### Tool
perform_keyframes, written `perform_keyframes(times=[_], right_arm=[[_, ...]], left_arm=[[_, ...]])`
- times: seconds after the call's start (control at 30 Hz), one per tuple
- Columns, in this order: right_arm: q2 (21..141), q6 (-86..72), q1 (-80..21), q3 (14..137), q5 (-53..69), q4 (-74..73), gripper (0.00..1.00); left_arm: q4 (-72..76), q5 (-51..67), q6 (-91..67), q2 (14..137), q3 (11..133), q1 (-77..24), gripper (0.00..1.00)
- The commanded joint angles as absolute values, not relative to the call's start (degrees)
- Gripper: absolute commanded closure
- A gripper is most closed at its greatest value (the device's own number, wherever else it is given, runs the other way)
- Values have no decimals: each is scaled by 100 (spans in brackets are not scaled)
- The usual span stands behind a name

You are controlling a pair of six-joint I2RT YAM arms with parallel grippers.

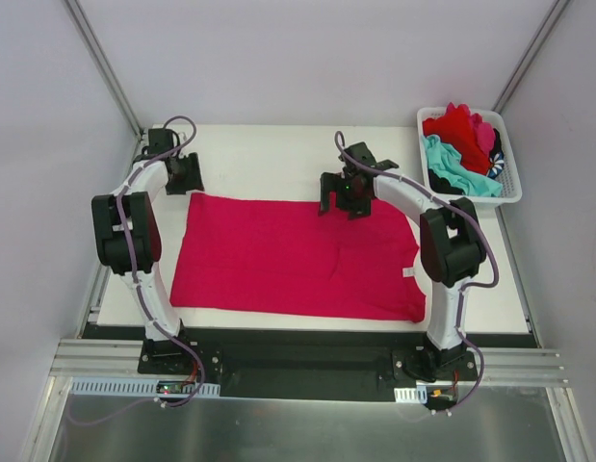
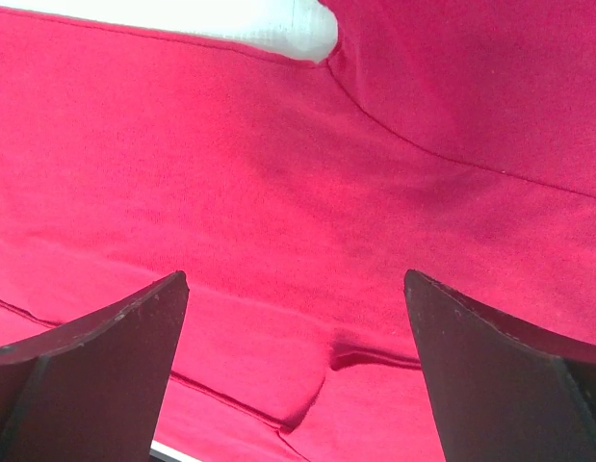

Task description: Fold and stack the t-shirts

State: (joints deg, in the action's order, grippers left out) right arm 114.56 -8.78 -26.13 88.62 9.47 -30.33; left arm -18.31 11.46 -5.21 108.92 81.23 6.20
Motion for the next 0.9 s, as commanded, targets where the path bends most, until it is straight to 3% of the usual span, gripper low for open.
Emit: perform_keyframes(times=[0.0, 0.03, 0.13, 0.27, 0.53, 0.87], right_arm=[[11110, -932, -2663, 8850, 914, -3129, 1], [11057, -906, -2672, 8833, 853, -3199, 0], [10942, -844, -2663, 8868, 669, -3278, 0], [11038, -817, -2383, 9280, 353, -3410, 4], [12382, -423, -1372, 11677, -139, -3955, 3], [13411, -131, -1064, 12278, 191, -3103, 1]], left_arm=[[-2082, 723, -132, 11355, 8928, 659, 38], [-2214, 86, -149, 11321, 9043, 659, 15], [-2285, -455, -228, 11049, 9114, 694, 11], [-2364, 155, -694, 10609, 9088, 773, 11], [-2417, 597, -1124, 11039, 8948, 826, 17], [-2417, 1090, -1309, 11495, 9043, 940, 22]])
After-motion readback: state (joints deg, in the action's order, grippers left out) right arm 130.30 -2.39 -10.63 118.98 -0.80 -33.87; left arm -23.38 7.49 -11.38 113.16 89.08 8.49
